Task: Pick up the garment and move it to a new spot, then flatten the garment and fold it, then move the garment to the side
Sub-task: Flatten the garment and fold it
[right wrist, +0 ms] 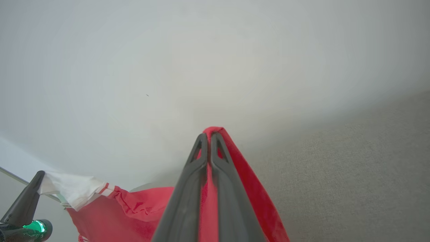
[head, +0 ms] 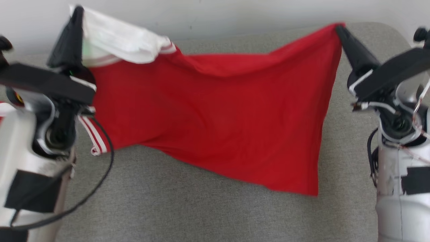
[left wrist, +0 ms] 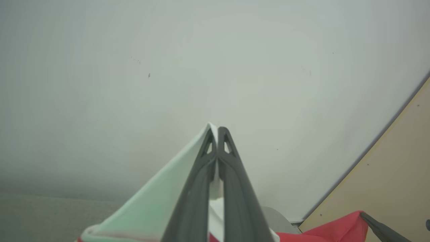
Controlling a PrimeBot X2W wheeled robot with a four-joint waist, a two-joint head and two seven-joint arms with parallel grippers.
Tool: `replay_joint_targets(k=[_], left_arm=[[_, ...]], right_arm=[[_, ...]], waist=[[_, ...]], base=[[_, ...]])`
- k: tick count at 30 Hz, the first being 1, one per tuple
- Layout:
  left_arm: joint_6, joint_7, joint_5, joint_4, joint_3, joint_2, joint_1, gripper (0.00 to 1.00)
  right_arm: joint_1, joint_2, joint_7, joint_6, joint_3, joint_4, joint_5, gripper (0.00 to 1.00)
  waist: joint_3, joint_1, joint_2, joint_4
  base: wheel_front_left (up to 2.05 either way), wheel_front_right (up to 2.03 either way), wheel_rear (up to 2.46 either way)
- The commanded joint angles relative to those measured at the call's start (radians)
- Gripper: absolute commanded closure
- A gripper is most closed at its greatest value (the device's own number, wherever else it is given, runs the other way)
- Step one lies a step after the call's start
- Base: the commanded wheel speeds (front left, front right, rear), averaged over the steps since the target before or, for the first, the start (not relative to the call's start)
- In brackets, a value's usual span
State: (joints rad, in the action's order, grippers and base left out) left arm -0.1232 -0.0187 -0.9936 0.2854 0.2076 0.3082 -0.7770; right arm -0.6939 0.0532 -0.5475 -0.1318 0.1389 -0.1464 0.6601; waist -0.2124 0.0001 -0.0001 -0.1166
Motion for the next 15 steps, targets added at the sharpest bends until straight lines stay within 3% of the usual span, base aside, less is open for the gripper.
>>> replay_joint_targets(k=[1, 7, 15], left_arm=[[0.006, 0.032, -0.024, -0.005, -0.013, 0.013, -0.053, 1.0], [0.034, 0.089, -0.002, -0.031, -0.037, 0.066, -0.267, 1.0], [0.037, 0.029, 0.129, -0.011, -0.03, 0.125, -0.618, 1.0]], right_arm=[[-0.059, -0.001, -0.005, 0.002, 0.005, -0.014, 0.028, 1.0], [-0.273, -0.003, 0.01, 0.002, 0.01, -0.095, 0.013, 1.0], [-0.606, -0.004, 0.135, 0.002, 0.058, -0.195, -0.028, 1.0]], waist=[[-0.027, -0.0001, 0.0001, -0.017], [-0.171, -0.0001, 0.0001, -0.04], [-0.415, -0.0001, 0.0001, -0.058]], base=[[0.0, 0.0, 0.0], [0.0, 0.0, 0.0], [0.0, 0.0, 0.0]])
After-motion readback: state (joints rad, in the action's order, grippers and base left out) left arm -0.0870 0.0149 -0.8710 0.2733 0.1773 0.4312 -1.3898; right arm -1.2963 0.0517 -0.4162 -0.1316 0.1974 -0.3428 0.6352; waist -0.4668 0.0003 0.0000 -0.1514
